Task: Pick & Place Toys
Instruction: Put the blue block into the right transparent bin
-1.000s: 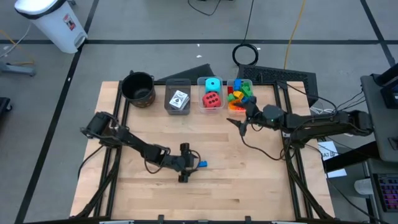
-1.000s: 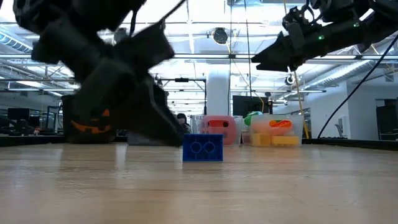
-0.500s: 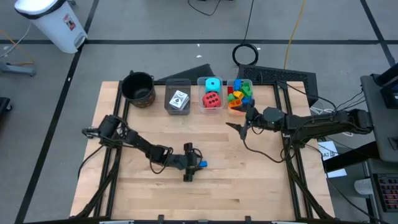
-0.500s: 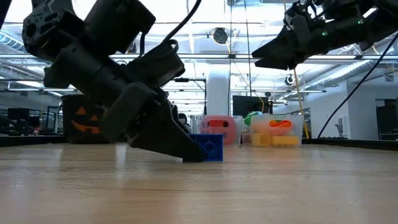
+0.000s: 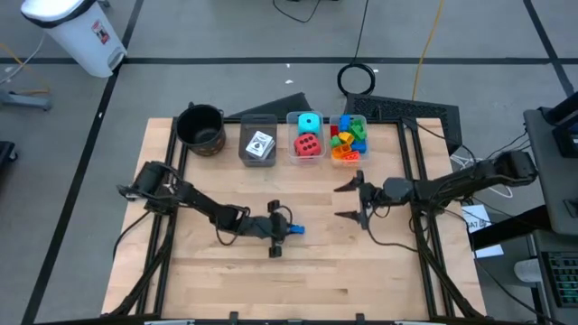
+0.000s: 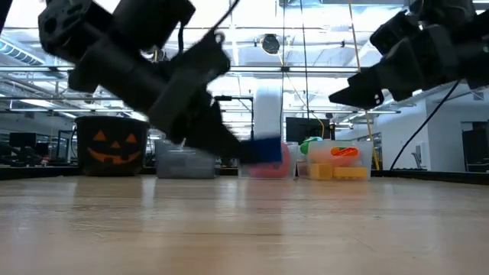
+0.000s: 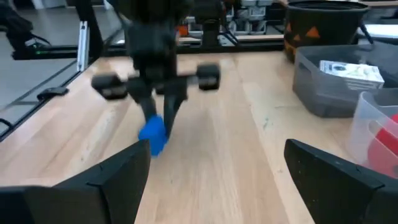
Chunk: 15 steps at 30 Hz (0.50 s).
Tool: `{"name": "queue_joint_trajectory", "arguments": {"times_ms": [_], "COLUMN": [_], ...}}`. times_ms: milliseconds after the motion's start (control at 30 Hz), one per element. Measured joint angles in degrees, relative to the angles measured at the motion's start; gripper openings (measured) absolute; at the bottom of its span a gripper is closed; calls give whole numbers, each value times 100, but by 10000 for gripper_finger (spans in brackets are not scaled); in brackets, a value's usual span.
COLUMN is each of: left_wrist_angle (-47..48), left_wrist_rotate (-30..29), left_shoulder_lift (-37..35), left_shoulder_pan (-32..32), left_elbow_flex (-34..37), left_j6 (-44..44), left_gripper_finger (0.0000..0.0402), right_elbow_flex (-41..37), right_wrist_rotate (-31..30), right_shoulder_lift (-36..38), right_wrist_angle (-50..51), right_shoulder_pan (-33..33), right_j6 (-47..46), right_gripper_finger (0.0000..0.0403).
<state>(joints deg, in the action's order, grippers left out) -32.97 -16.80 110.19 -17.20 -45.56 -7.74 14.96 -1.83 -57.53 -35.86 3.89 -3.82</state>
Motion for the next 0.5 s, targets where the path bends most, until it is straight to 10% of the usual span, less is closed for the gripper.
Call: {"name": "queue_joint_trajectory", "arguments": {"times_ms": [233,500], "left_wrist_angle": [-25,72], "left_wrist_rotate": [18,22], "left_shoulder_lift": [-874,-1349], "left_shoulder_pan": [303,429], "left_elbow_flex": [-4,-7], "left_j6": [134,314], "left_gripper_finger": [50,53], "right_elbow_flex": [-27,790], "right_wrist_rotate": [-1144,-740], "right_shoulder_lift": [-999,-2425], "right_wrist_angle": [-1063,-1609], "right_shoulder_pan": [629,671], "right_j6": [27,-170], "right_gripper_finger": [338,338]}}
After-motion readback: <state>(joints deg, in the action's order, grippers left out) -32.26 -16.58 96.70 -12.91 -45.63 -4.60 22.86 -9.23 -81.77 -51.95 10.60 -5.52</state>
